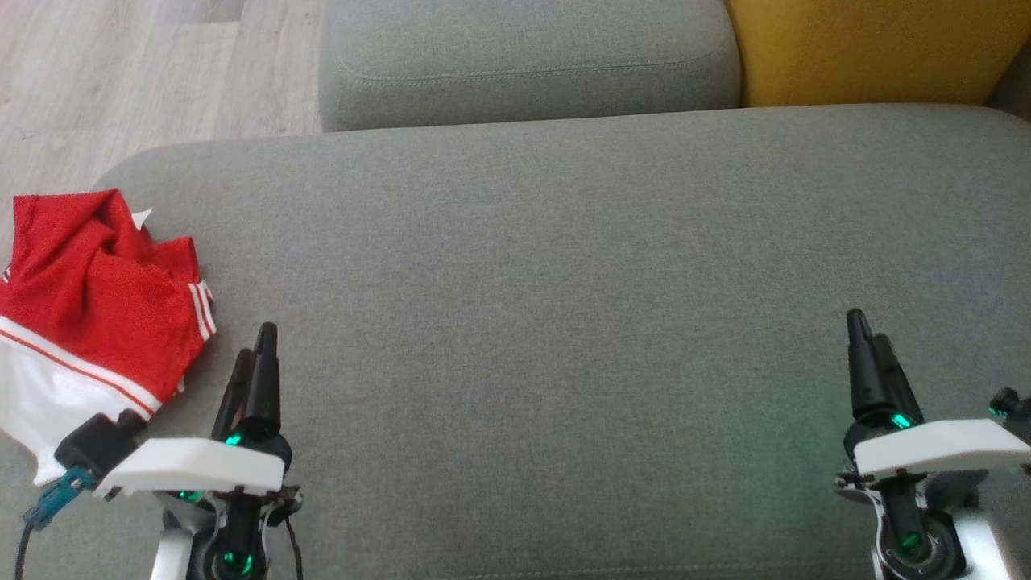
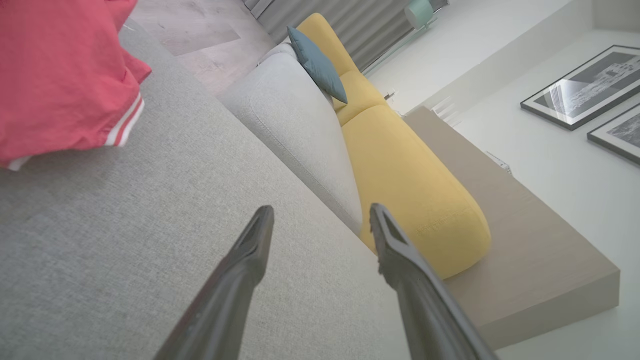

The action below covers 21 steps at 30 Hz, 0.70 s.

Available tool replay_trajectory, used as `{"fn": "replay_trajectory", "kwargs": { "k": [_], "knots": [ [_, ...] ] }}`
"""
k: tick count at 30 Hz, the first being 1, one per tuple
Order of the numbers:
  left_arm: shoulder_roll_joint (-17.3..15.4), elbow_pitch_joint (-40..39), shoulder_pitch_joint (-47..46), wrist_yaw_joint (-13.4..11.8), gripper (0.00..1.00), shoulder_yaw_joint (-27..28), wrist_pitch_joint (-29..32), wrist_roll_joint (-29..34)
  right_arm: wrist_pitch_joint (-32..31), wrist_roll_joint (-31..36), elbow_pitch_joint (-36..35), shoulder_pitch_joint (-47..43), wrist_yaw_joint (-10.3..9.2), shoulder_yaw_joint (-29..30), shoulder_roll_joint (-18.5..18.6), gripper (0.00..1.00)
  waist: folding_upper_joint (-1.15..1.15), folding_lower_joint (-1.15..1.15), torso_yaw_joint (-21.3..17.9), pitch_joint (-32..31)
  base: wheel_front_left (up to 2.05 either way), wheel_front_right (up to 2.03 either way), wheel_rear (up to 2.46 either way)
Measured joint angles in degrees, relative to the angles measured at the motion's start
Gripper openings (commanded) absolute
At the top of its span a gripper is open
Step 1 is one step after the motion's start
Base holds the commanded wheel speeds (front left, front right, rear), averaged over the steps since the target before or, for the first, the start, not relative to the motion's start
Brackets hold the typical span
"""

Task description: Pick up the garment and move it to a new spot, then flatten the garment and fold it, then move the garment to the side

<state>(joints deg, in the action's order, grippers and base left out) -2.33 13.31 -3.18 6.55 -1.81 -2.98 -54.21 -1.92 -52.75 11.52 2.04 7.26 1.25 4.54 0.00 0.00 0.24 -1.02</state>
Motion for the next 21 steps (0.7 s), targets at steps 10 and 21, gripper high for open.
{"fn": "replay_trajectory", "kwargs": {
  "k": [10, 21],
  "knots": [
    [-0.7, -0.3, -0.7, -0.5, 1.0, -1.6, -1.2, 7.9, 0.4, 6.7, -0.2, 0.0, -0.01, -1.0, 0.2, 1.0, 0.0, 0.0, 0.0, 0.0, 0.0, 0.0, 0.0],
    [-1.5, -0.4, -0.7, -1.5, 1.0, -3.2, -3.2, 16.0, 0.4, 14.6, -0.9, 0.0, 0.0, -1.6, 0.2, 1.0, 0.0, 0.0, 0.0, 0.0, 0.0, 0.0, 0.0]
  ]
}}
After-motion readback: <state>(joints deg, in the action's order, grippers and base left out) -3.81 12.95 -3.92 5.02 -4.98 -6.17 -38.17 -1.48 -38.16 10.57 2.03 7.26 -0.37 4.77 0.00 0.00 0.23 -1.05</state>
